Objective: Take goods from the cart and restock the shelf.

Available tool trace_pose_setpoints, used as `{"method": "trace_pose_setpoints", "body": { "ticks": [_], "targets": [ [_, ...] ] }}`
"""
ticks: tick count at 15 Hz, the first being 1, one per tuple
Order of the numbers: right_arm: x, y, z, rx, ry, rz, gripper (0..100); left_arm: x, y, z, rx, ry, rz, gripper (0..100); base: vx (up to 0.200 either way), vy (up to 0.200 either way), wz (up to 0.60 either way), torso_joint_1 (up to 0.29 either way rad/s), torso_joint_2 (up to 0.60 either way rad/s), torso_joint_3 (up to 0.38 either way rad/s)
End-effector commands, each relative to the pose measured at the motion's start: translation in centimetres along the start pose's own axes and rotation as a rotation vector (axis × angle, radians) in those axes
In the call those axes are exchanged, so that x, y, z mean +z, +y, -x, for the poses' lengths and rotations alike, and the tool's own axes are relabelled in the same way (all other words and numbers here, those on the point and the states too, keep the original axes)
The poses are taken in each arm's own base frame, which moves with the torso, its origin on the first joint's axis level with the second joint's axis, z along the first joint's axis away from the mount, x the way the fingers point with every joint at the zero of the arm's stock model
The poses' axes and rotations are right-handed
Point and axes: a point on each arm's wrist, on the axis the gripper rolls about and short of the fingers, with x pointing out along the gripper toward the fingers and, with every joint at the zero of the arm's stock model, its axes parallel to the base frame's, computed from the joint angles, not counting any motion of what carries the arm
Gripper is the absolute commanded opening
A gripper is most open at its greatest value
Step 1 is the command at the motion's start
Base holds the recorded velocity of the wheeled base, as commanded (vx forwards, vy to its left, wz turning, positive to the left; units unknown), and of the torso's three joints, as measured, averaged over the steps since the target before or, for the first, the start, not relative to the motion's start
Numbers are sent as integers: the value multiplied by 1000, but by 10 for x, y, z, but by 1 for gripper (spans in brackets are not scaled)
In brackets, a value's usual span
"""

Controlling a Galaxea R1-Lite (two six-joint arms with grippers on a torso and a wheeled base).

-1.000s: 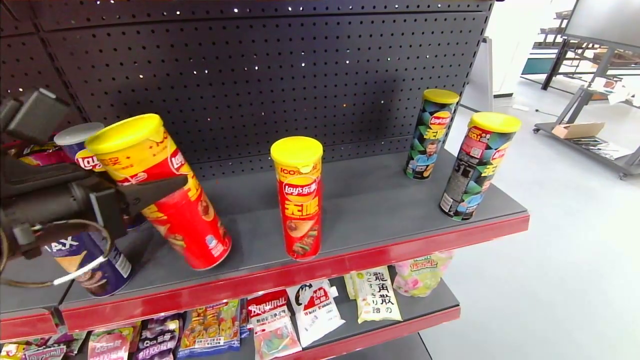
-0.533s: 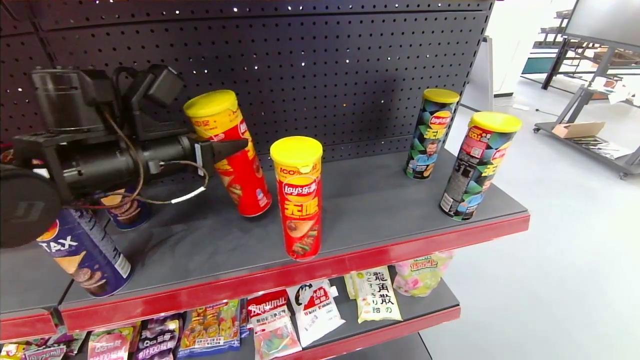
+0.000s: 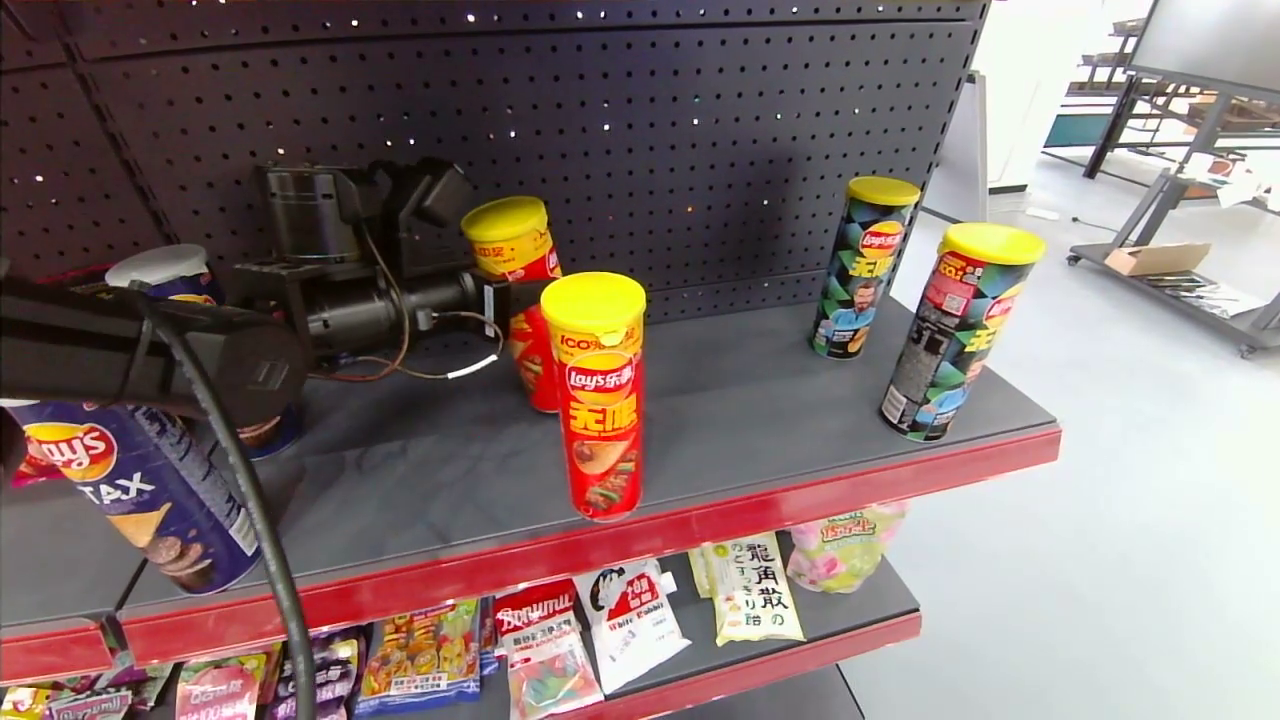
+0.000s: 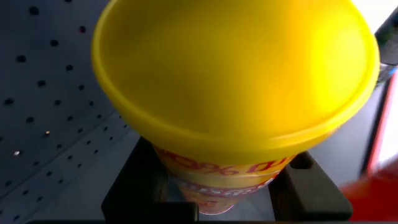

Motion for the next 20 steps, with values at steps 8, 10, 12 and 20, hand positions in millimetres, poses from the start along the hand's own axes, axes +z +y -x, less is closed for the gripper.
{"method": "trace_pose_setpoints", "body": {
  "ticks": [8, 10, 12, 20],
  "targets": [
    [0, 0, 0, 1, 1, 0, 100, -10, 5, -28, -43, 14, -54, 0, 0, 0, 0, 0, 0, 0],
    [0, 0, 0, 1, 1, 0, 100, -10, 4, -28, -50, 31, -80, 0, 0, 0, 0, 0, 0, 0],
    [0, 0, 0, 1, 1, 0, 100, -11, 4, -28, -73, 41, -71, 0, 0, 0, 0, 0, 0, 0],
    [0, 0, 0, 1, 1, 0, 100, -7, 0, -33, -122, 30, -71, 0, 0, 0, 0, 0, 0, 0]
  ]
}}
